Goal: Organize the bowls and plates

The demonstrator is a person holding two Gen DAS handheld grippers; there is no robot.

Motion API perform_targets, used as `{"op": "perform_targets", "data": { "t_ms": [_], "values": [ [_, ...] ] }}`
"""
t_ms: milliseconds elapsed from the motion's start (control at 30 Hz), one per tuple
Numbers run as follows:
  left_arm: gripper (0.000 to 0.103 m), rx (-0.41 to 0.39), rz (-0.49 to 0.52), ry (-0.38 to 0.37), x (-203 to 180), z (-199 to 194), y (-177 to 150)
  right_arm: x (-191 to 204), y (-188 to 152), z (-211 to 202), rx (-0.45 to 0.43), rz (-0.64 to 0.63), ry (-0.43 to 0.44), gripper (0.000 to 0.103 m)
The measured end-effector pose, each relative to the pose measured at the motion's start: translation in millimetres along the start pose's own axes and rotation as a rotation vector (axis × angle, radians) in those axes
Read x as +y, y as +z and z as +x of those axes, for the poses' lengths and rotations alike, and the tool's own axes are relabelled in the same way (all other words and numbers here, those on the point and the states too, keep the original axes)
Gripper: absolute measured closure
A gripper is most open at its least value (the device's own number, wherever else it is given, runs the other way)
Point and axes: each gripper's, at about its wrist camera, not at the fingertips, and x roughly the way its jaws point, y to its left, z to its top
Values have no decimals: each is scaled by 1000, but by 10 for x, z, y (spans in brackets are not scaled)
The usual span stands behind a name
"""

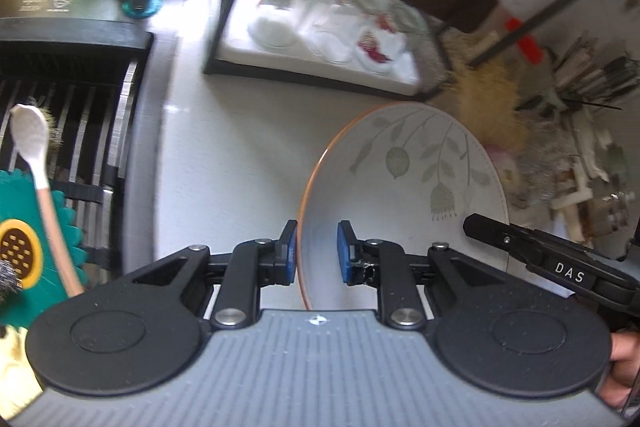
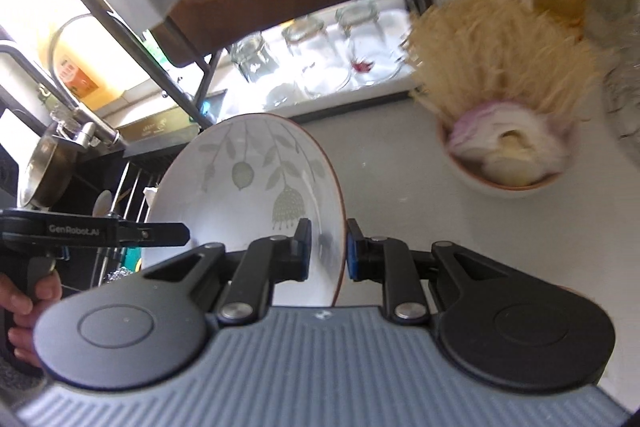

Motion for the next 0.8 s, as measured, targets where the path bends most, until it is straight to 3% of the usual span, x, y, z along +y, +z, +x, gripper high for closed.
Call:
{"op": "perform_targets", "data": {
  "t_ms": [300,800],
  "values": [
    [80,6,45,-44,-483,-14,-249,-279,-209,-520,-65,5,-41,83],
    [80,26,69,-24,-1059,256,-645,-837,-565,-818,-33,3,-62,83]
  ]
}}
